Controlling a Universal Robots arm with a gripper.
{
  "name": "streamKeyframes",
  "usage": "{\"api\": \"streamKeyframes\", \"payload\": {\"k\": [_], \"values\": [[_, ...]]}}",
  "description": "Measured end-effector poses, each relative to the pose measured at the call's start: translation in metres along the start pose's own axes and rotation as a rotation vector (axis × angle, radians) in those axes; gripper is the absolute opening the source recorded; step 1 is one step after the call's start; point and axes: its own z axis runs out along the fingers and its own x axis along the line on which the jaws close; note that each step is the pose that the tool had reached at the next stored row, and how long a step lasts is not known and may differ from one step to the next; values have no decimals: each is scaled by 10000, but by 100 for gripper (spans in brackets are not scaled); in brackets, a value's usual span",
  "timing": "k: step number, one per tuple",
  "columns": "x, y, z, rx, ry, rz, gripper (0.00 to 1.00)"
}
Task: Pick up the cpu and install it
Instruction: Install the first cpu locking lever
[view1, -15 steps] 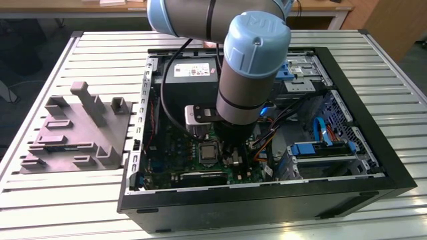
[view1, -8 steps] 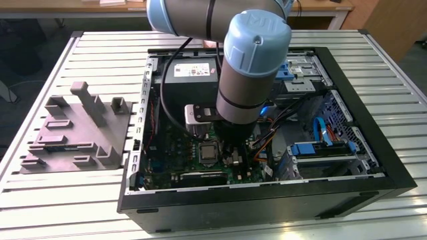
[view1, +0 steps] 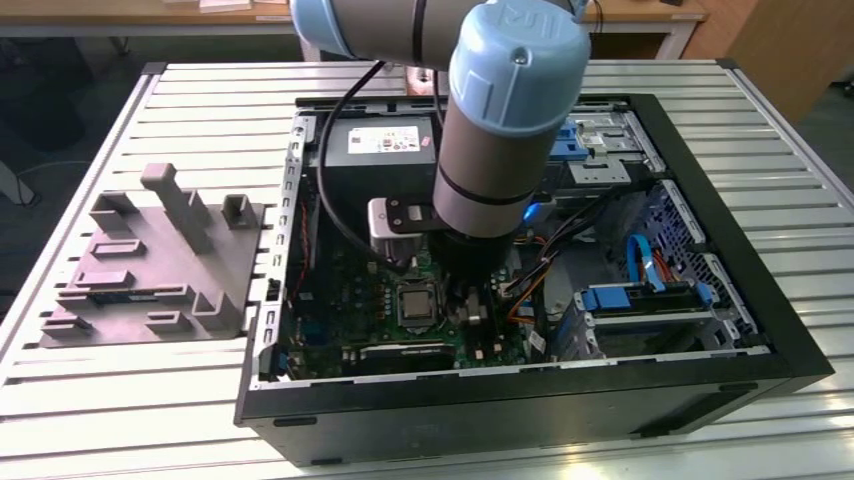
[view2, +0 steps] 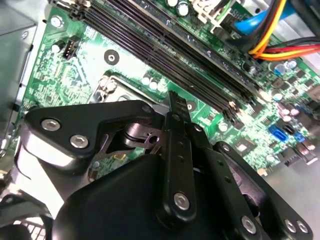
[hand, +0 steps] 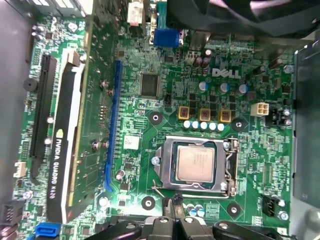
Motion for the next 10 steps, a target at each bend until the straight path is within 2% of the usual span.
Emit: {"api": "streamKeyframes", "payload": {"k": [4, 10], "values": [[-1, 5, -78, 0, 0, 0, 11], [-1, 5, -82, 0, -1, 0, 11]]}}
